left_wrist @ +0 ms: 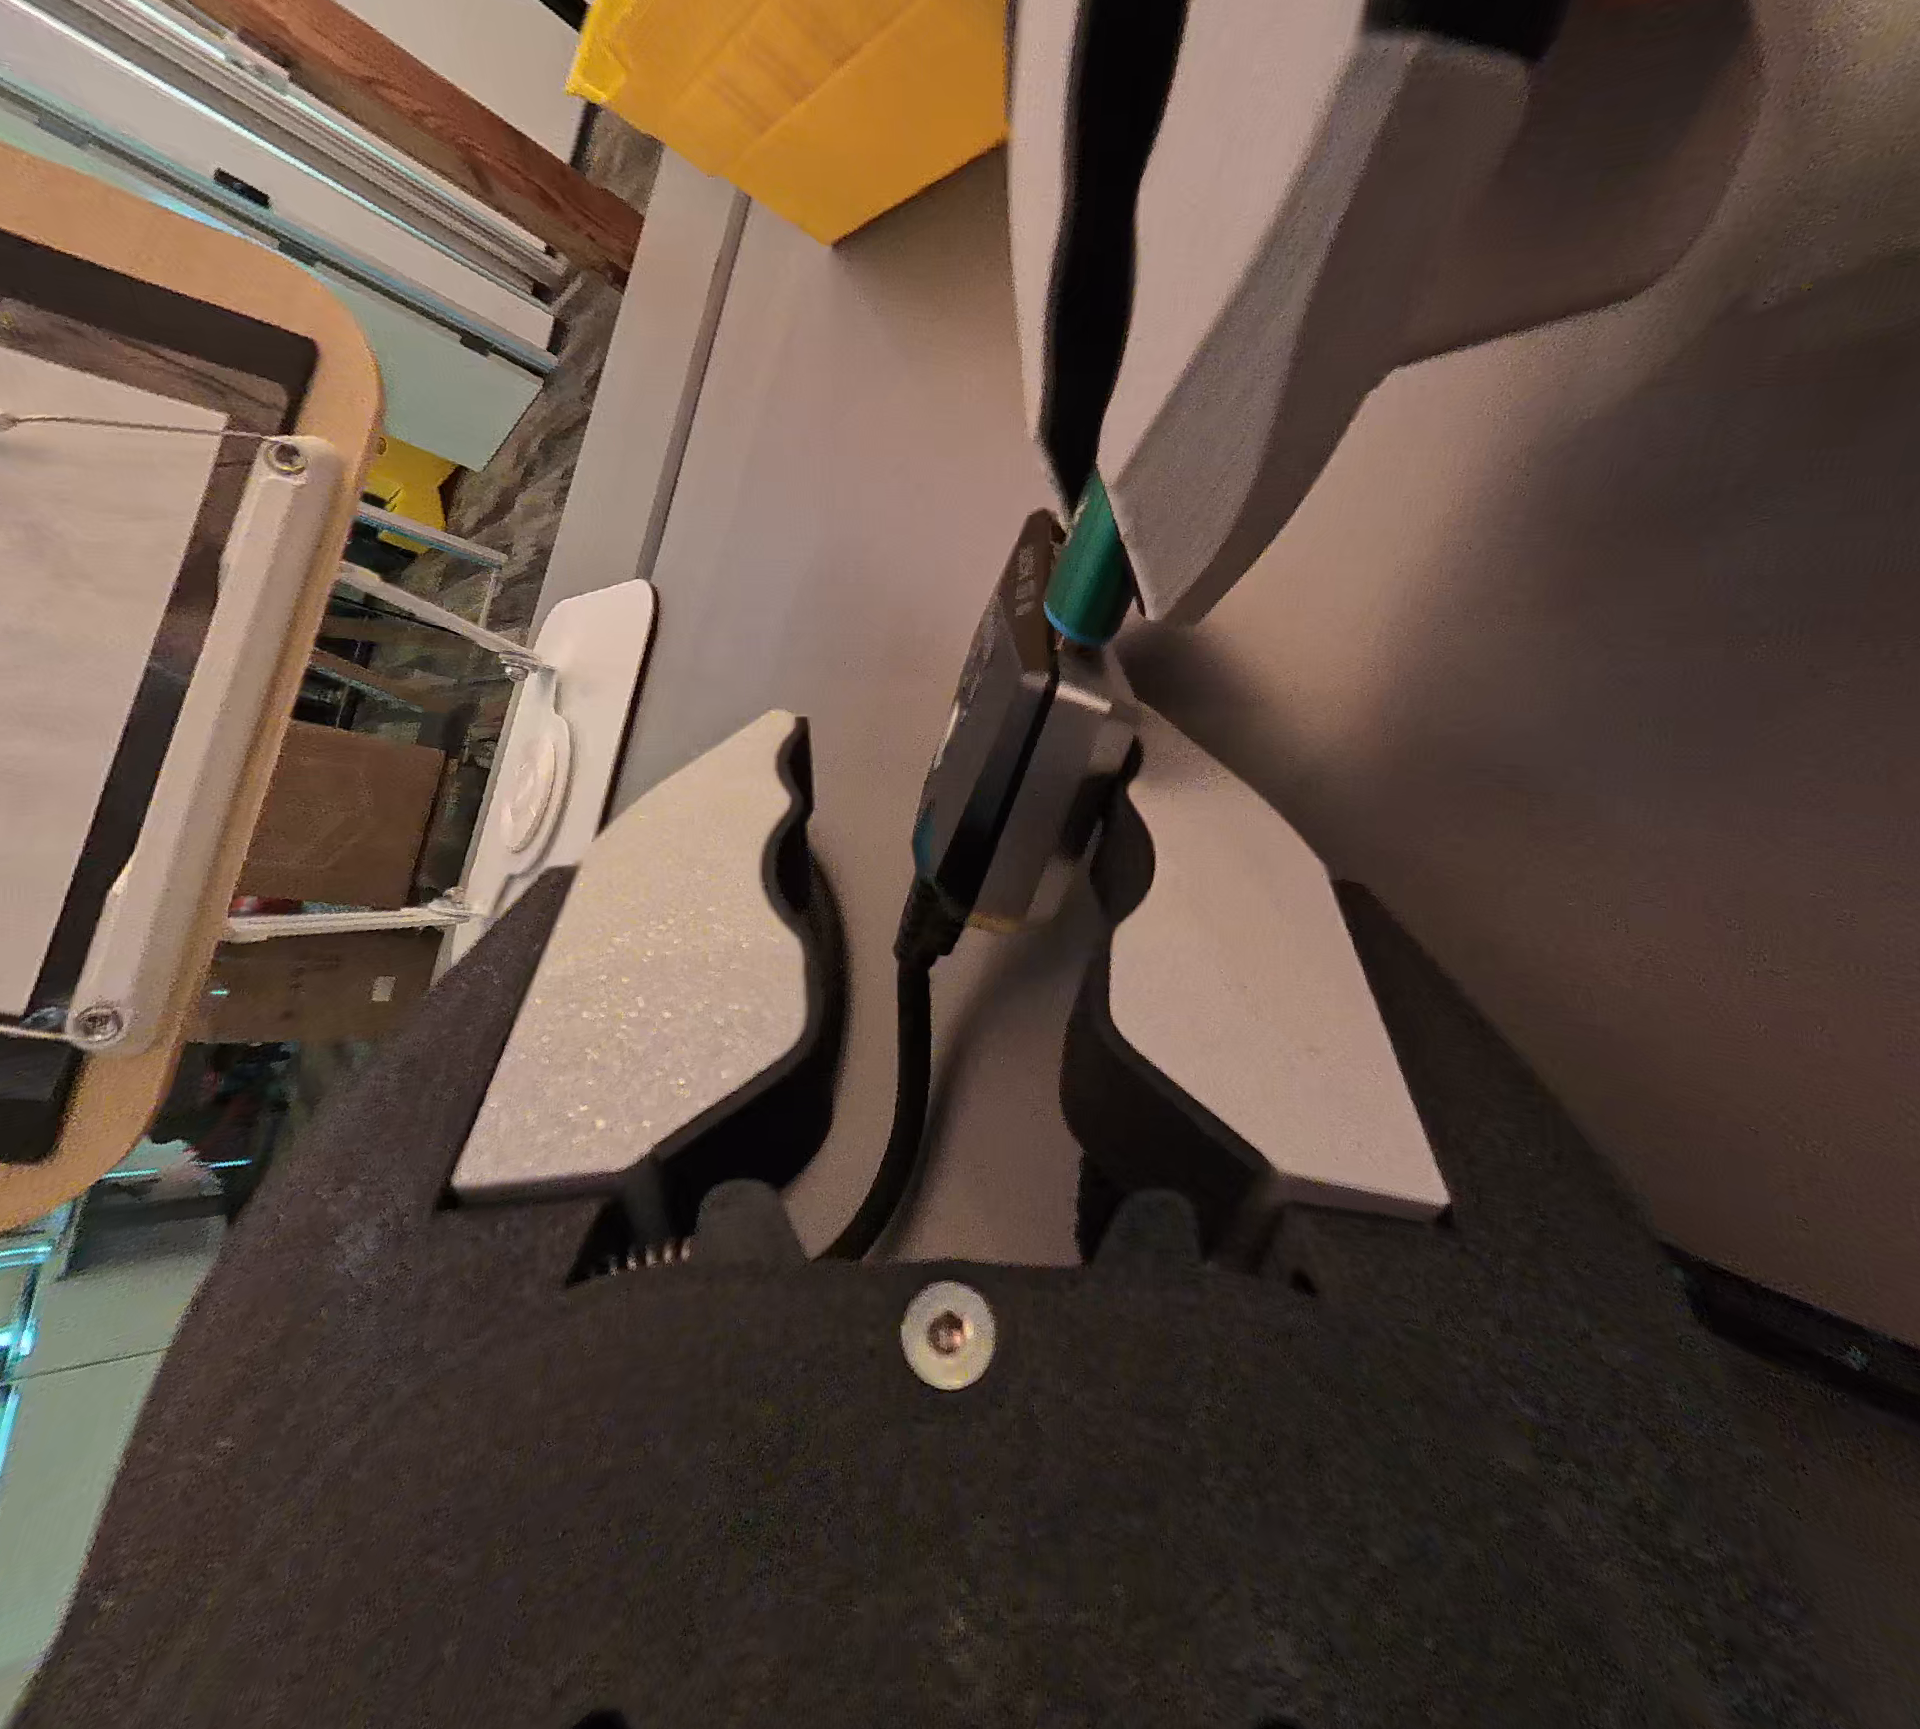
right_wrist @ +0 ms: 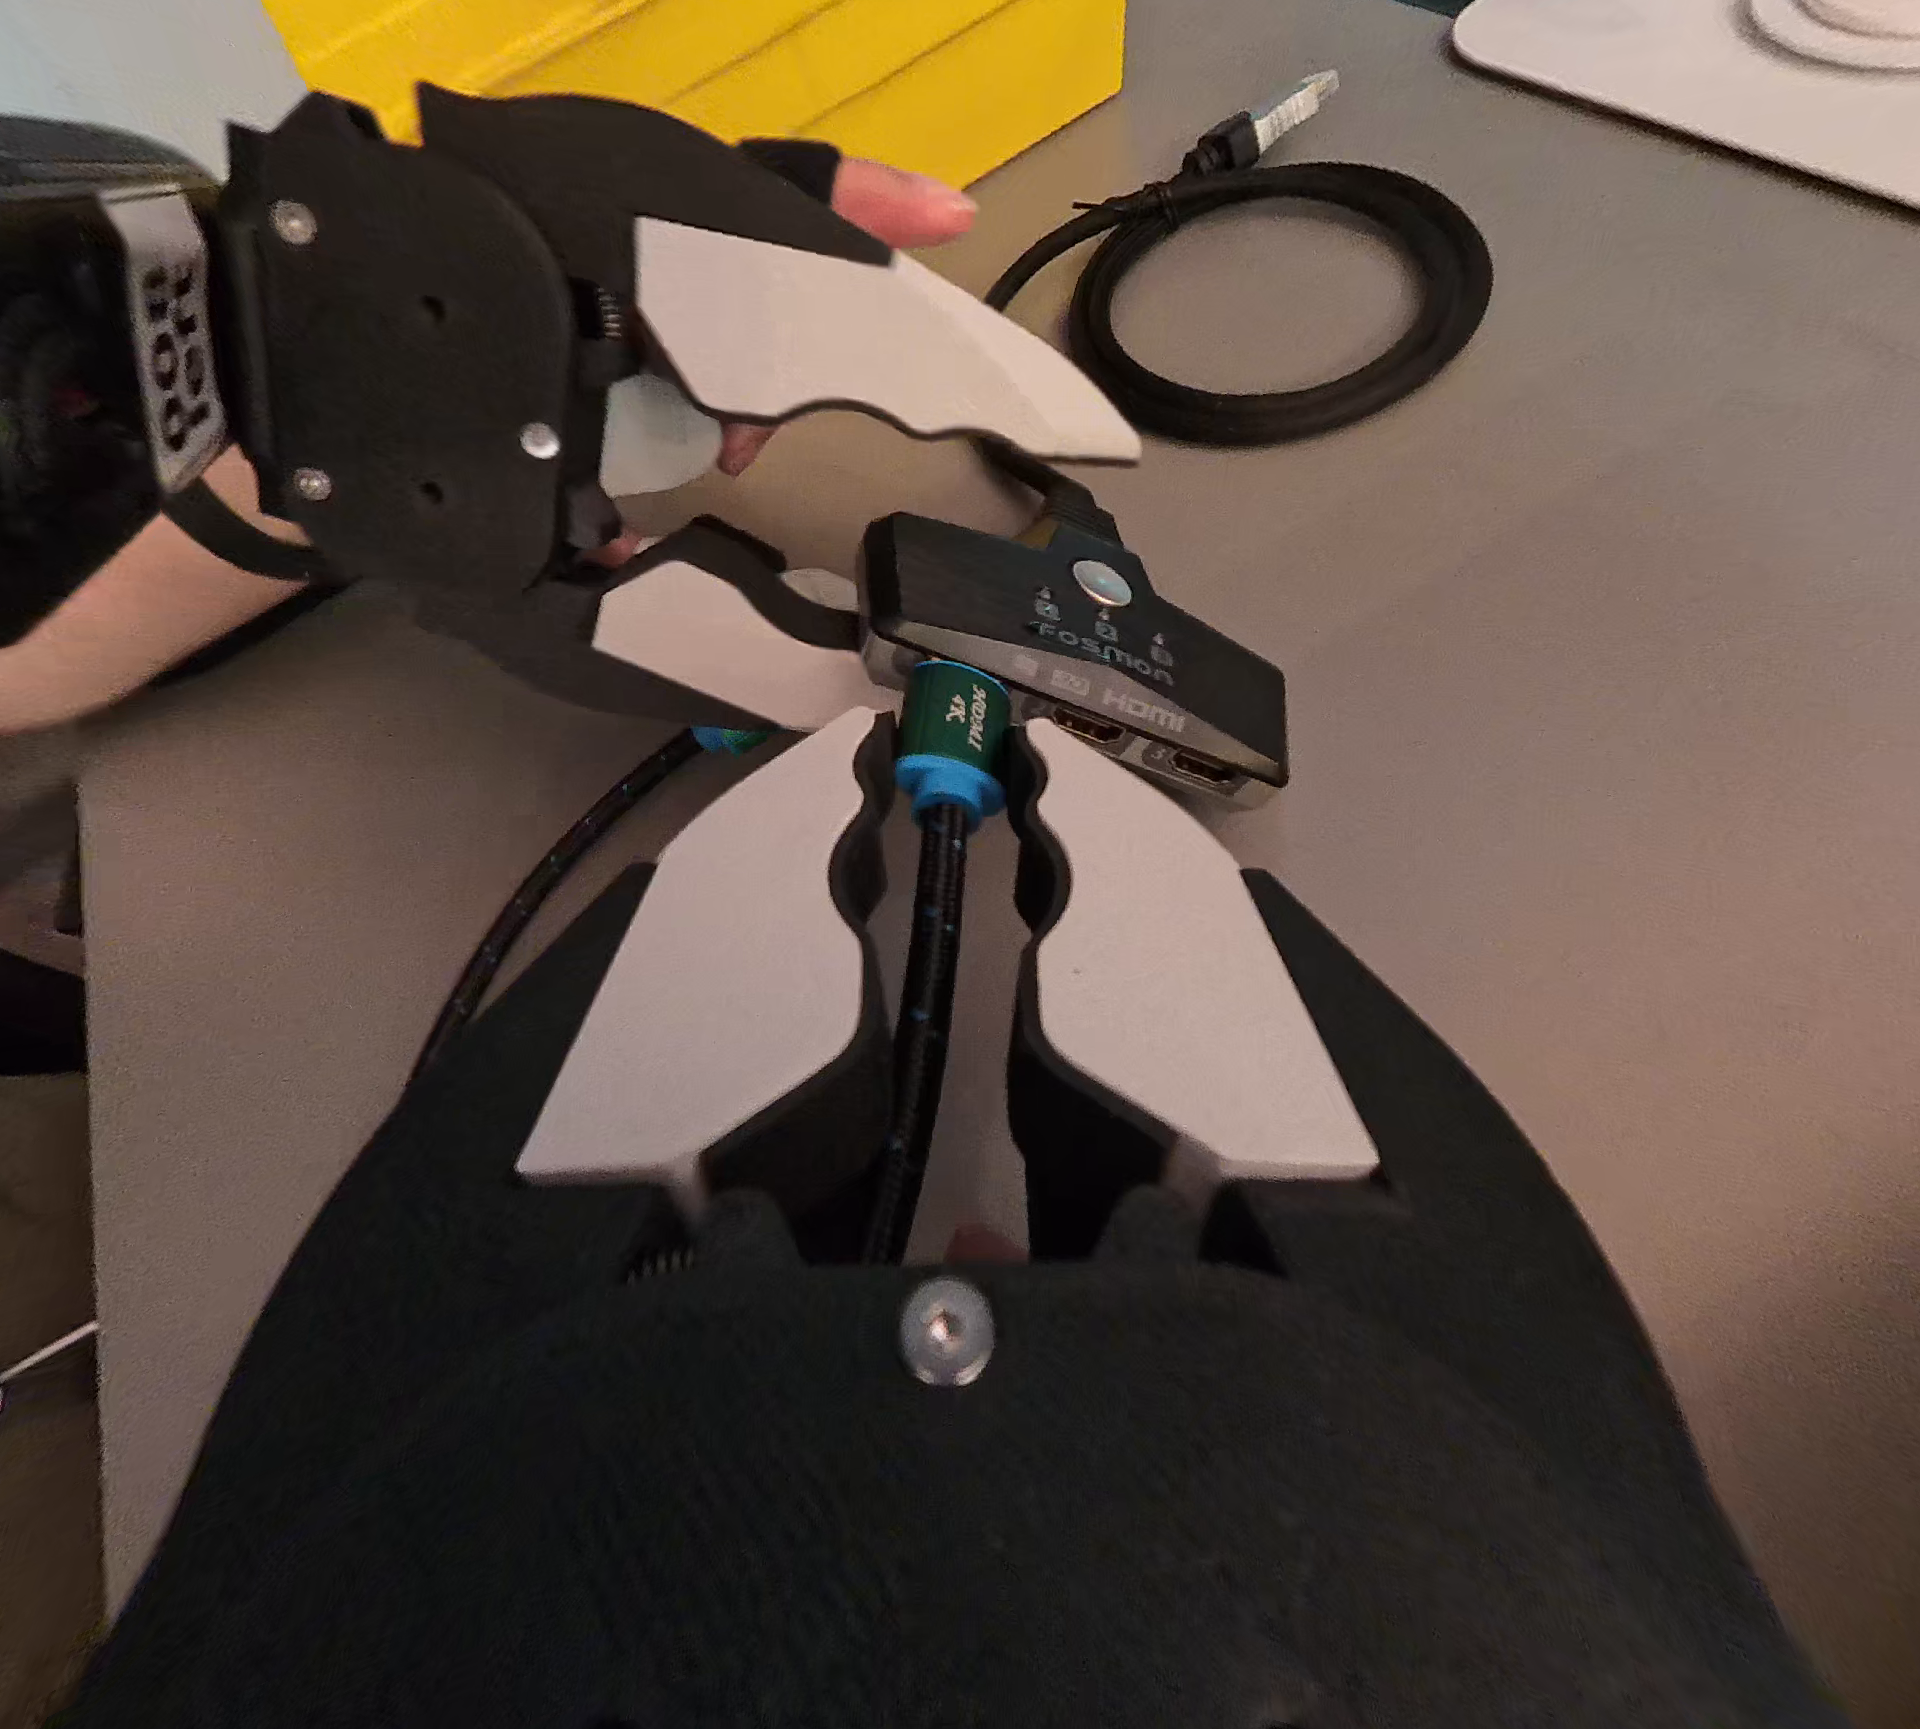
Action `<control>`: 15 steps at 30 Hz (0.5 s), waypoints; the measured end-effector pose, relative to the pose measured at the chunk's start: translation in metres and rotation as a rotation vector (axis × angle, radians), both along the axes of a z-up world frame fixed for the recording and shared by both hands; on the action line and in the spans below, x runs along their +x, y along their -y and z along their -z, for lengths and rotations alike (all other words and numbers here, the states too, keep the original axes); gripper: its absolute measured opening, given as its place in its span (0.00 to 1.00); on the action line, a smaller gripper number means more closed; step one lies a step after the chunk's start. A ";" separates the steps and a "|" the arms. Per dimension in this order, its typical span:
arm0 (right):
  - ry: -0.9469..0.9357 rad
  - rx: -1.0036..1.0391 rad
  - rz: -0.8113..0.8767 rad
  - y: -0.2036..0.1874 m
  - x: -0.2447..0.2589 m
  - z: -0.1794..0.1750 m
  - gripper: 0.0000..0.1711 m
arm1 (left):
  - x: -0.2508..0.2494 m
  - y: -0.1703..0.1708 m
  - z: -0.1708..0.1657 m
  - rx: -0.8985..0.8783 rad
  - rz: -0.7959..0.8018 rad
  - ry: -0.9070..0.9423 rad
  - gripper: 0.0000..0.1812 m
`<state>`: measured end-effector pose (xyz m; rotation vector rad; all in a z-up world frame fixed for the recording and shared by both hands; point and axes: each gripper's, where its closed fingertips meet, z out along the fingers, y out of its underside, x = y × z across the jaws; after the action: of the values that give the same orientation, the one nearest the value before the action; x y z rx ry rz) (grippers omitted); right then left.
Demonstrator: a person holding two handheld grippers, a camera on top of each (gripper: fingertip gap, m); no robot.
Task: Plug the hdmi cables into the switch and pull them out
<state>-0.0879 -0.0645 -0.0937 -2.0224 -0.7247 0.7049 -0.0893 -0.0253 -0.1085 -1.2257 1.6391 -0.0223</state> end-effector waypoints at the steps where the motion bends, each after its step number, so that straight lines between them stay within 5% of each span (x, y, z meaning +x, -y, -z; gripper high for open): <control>1: 0.021 0.016 -0.008 0.001 -0.001 -0.001 0.12 | 0.000 -0.002 0.003 0.014 0.001 -0.016 0.28; 9: 0.142 0.122 -0.034 0.006 -0.003 -0.006 0.12 | 0.002 -0.006 0.016 0.049 0.036 -0.053 0.14; 12: 0.167 0.151 -0.022 0.004 -0.001 -0.007 0.12 | 0.005 -0.011 0.010 0.106 0.026 -0.020 0.14; 15: 0.186 0.177 -0.015 0.003 0.000 -0.009 0.12 | 0.004 -0.018 0.003 0.133 -0.011 0.017 0.25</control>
<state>-0.0874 -0.0675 -0.0842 -1.9375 -0.8790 0.4474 -0.0850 -0.0075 -0.1111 -1.1307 1.5934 0.0820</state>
